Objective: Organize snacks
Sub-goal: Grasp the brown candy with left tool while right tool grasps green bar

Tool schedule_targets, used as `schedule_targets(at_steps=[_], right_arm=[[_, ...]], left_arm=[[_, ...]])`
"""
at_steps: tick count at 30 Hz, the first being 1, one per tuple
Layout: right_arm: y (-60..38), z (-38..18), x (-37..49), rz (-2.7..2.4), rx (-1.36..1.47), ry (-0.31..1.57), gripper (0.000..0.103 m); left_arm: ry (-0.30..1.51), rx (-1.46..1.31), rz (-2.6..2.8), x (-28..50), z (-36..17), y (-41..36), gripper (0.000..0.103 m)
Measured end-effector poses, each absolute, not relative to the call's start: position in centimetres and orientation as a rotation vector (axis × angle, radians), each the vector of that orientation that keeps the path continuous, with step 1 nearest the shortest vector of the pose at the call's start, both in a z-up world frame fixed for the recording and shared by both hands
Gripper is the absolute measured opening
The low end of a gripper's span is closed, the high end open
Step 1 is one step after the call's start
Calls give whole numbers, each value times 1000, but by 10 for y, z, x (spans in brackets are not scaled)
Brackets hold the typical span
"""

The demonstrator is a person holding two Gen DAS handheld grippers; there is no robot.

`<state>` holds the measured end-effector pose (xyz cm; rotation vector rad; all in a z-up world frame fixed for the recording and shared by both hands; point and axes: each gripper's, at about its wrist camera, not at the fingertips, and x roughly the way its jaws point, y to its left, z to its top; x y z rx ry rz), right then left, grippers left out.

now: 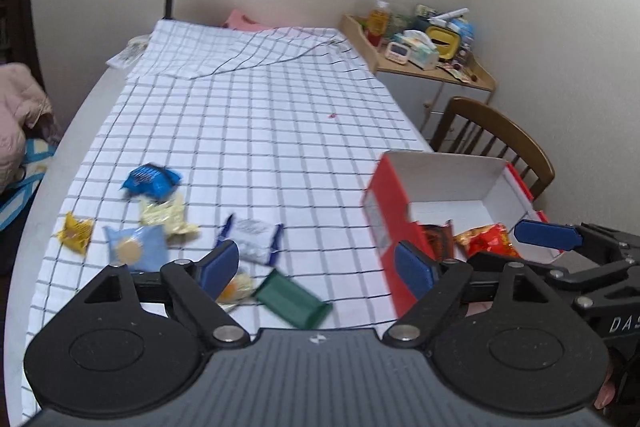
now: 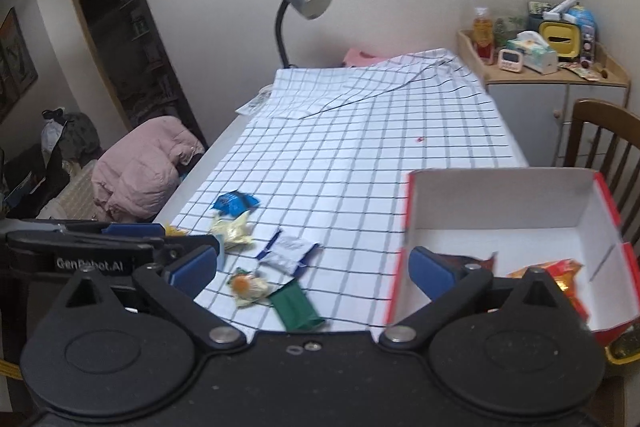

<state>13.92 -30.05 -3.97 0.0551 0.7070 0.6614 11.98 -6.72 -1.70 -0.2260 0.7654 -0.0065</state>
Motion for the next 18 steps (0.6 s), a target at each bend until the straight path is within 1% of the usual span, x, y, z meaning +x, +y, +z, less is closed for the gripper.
schedule_targets(at_steps=[2,4,10,18], right_arm=[[-285,-46,135,671,35,710,103],[-271,-53,133,681,19,721,103],[-232,-84,133,711,-54,752,103],[-192,-134,143,746,-195,824,101]], left_arm=[[782,-235,1,117,-23,-52,90],[797,-257,12,113,-31,-36,100],[861,-288,110,109,-66,2,100],[975,-277,166,112,-123,23,100]])
